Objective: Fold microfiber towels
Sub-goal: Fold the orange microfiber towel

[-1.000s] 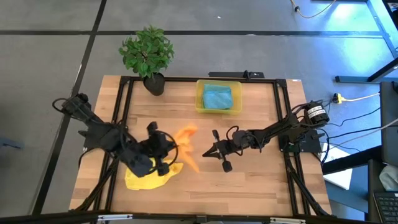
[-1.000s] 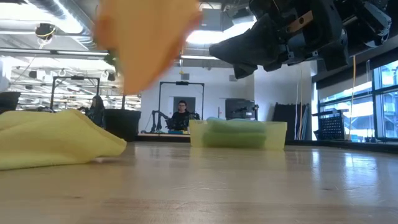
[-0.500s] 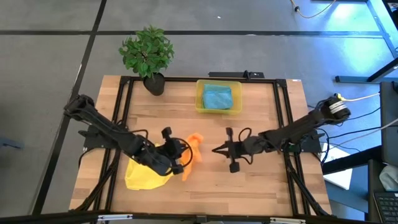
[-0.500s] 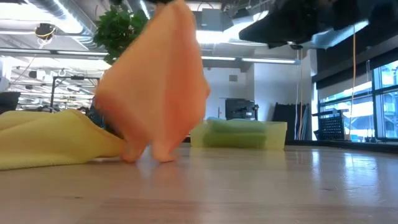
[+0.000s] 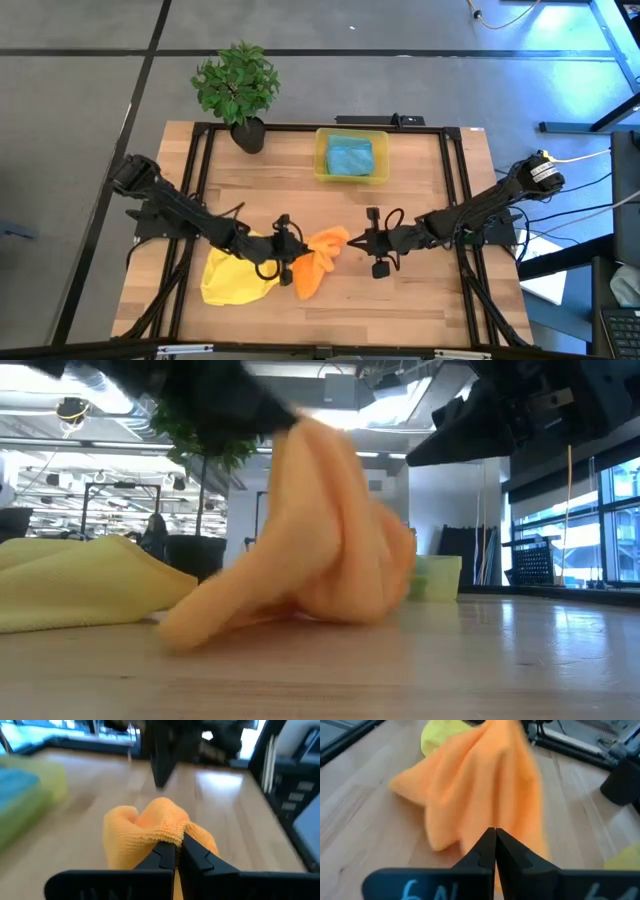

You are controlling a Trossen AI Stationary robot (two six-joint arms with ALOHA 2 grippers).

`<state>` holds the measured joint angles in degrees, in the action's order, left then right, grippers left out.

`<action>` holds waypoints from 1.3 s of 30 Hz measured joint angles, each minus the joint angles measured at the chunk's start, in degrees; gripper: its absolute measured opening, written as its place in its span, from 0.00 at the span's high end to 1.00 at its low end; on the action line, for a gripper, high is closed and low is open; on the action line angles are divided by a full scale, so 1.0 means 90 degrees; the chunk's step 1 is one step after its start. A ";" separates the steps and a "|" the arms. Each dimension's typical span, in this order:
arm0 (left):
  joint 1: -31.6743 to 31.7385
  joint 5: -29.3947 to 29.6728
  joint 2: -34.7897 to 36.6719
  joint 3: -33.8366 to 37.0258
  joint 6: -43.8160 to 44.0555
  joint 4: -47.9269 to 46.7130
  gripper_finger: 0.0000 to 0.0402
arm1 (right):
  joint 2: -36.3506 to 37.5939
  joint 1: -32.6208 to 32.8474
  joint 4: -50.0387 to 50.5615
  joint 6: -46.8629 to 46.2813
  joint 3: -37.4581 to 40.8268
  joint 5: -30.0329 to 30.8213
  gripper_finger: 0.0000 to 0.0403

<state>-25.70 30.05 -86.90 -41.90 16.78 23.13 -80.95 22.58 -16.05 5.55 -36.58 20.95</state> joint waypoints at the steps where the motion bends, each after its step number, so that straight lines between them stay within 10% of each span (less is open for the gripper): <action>1: -0.0029 -0.0005 -0.0120 0.0055 0.0040 0.0005 1.00 | 0.0000 -0.0001 0.0041 -0.0061 0.0000 0.0000 0.97; 17: 0.0066 -0.1305 -0.2009 -0.0820 0.0564 0.0061 0.74 | 0.0000 -0.0146 -0.0101 0.0106 -0.0002 0.0002 0.97; 27: 0.0110 -0.1000 -0.1265 -0.1711 0.0131 -0.2134 0.67 | 0.0000 -0.0157 -0.0032 0.0099 -0.0002 -0.0010 0.97; 39: 0.0573 -0.0459 -0.1040 -0.0792 0.1929 -0.3871 0.67 | 0.0000 -0.0157 -0.0045 0.0076 -0.0002 -0.0012 0.97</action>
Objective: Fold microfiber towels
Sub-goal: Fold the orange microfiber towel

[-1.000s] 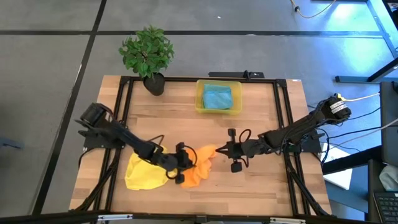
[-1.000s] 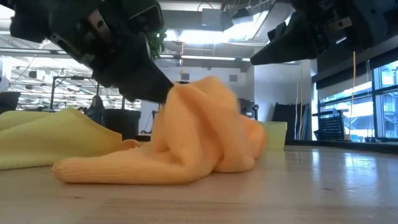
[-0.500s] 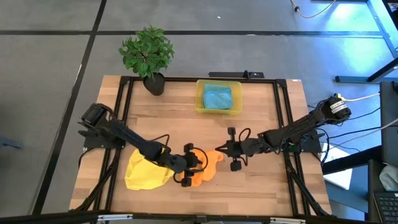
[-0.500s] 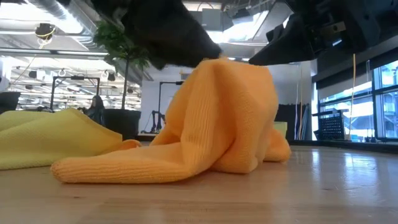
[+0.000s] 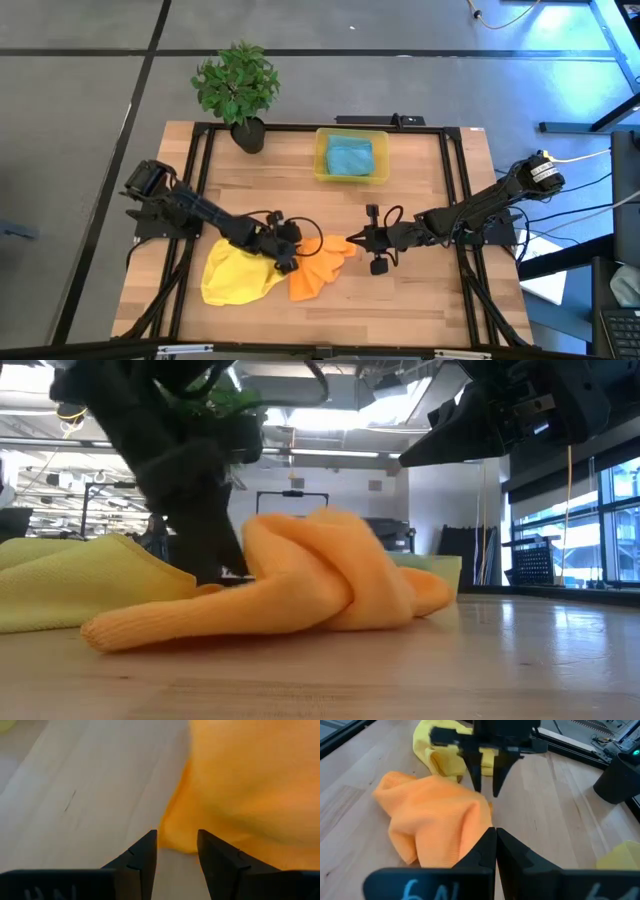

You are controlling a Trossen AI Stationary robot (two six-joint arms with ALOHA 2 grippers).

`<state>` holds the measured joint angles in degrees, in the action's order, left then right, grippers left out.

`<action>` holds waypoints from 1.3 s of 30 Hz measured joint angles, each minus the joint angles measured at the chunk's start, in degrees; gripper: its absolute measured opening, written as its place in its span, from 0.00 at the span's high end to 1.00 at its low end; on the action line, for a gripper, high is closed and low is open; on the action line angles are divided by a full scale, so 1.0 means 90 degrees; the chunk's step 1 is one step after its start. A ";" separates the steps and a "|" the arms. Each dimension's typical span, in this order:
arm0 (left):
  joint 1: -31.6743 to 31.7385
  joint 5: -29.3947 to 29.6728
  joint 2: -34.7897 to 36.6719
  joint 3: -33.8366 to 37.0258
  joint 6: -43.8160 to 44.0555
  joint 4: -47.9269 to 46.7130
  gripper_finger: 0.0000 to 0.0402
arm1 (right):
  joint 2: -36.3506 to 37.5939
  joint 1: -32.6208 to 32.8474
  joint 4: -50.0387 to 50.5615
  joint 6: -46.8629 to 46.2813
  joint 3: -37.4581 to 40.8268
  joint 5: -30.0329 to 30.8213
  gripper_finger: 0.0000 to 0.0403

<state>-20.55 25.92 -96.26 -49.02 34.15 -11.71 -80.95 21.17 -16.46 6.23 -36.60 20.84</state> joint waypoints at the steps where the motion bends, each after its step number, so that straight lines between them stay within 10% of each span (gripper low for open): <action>1: 0.0038 -0.0028 0.0012 0.0086 0.0006 0.0173 0.67 | 0.0000 0.0000 -0.0001 0.0003 0.0000 0.0000 0.97; 12: -0.0126 -0.1378 0.0035 0.0188 -0.1278 0.3723 0.67 | 0.0000 -0.0007 -0.0013 0.0008 0.0000 0.0002 0.97; 39: 0.0712 -0.1420 0.0318 0.0398 -0.0835 0.0405 0.67 | 0.0000 -0.0005 -0.0012 -0.0001 0.0000 0.0002 0.97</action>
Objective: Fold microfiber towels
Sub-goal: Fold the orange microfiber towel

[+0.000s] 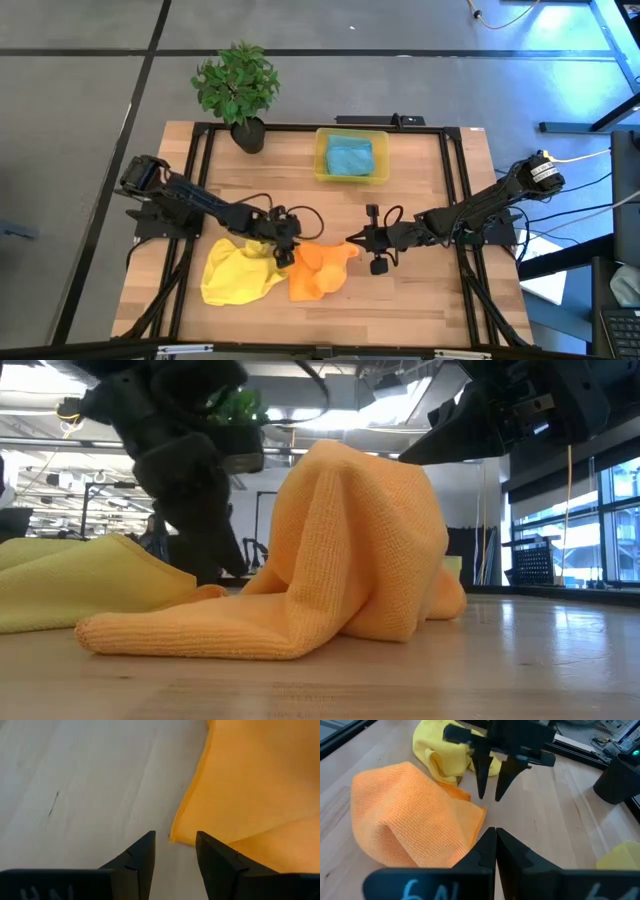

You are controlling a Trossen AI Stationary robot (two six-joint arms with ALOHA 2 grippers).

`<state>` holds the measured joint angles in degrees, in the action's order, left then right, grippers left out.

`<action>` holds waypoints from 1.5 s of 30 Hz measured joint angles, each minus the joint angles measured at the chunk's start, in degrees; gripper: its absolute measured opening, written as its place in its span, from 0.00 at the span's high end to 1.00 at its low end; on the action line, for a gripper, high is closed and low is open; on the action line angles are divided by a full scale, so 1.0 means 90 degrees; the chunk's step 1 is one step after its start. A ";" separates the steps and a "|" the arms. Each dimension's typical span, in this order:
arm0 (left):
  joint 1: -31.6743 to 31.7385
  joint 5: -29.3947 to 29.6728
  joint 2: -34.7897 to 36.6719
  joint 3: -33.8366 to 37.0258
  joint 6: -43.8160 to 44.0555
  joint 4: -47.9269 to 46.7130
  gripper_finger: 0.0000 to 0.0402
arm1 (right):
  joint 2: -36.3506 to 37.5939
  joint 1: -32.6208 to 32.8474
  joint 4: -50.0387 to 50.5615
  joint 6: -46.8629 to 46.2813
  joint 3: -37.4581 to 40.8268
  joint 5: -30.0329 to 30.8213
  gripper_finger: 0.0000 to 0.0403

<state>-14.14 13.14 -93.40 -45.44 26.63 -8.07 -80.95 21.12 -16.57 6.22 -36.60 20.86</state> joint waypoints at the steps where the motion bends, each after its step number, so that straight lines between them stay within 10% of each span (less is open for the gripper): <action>1: 0.0040 -0.0052 0.0162 0.0174 0.0009 0.0198 0.67 | 0.0000 0.0000 0.0005 -0.0001 0.0000 0.0000 0.97; 12: 0.0123 -0.0399 0.1028 0.2023 0.0848 0.2801 0.67 | 0.0000 -0.0034 -0.0081 0.0004 0.0000 0.0000 0.97; 45: 0.0455 -0.1147 -0.1139 0.1704 0.0792 0.4790 0.67 | 0.0000 -0.0044 -0.0045 -0.0499 0.0049 0.0000 0.97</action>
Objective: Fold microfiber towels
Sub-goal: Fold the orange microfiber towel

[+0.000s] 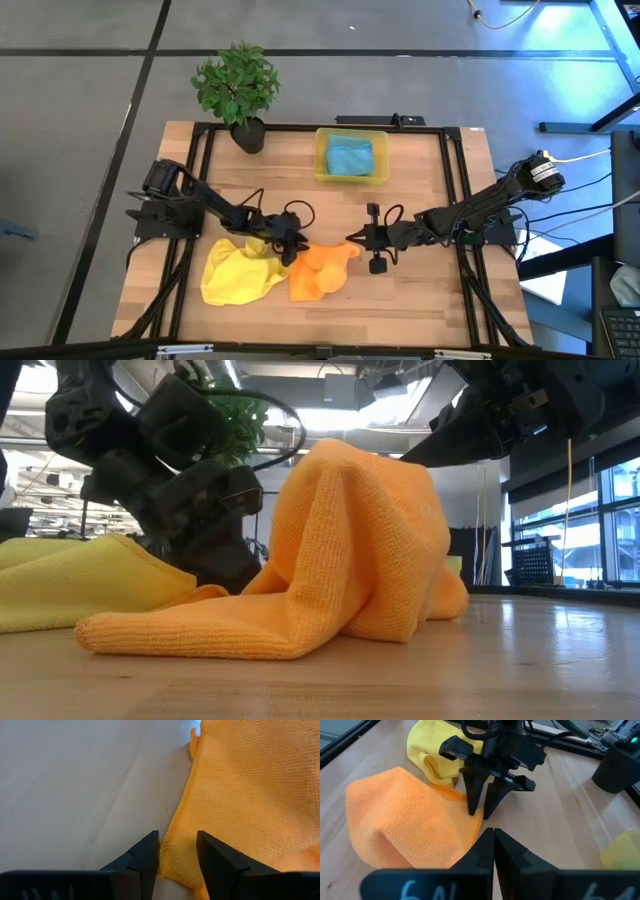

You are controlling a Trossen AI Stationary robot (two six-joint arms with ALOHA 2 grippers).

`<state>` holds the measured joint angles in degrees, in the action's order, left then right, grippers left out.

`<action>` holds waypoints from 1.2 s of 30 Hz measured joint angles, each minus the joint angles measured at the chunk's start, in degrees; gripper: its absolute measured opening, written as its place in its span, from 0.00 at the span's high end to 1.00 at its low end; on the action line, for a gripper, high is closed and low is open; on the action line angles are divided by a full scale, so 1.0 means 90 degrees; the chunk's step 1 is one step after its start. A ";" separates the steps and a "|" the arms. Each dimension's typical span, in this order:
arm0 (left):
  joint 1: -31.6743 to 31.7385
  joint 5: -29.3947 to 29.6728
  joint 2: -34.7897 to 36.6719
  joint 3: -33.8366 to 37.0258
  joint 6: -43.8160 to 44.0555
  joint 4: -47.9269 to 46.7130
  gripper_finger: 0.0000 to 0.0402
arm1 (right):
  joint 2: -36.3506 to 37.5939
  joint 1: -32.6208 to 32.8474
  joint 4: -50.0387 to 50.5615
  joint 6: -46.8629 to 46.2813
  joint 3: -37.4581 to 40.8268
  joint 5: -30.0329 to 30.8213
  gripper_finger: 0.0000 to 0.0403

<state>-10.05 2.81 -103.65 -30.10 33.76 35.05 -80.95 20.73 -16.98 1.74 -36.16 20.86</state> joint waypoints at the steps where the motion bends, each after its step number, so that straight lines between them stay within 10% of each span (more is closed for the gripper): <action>1: -0.0019 0.0002 -0.0079 -0.0047 -0.0047 0.0016 0.68 | 0.0000 0.0000 0.0001 -0.0004 0.0000 0.0000 0.97; 12: -0.0077 0.0004 -0.0020 -0.0286 -0.0795 -0.0241 0.97 | -0.0001 0.0000 0.0074 0.0006 0.0000 0.0000 0.97; 36: -0.0871 0.1528 0.2872 -0.3210 -0.2649 -0.5838 1.00 | -0.0002 -0.0108 -0.0227 0.0415 0.0002 0.0222 0.91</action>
<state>-17.88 16.56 -77.80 -58.99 9.91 -17.50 -80.96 19.76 -19.02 5.47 -36.14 22.86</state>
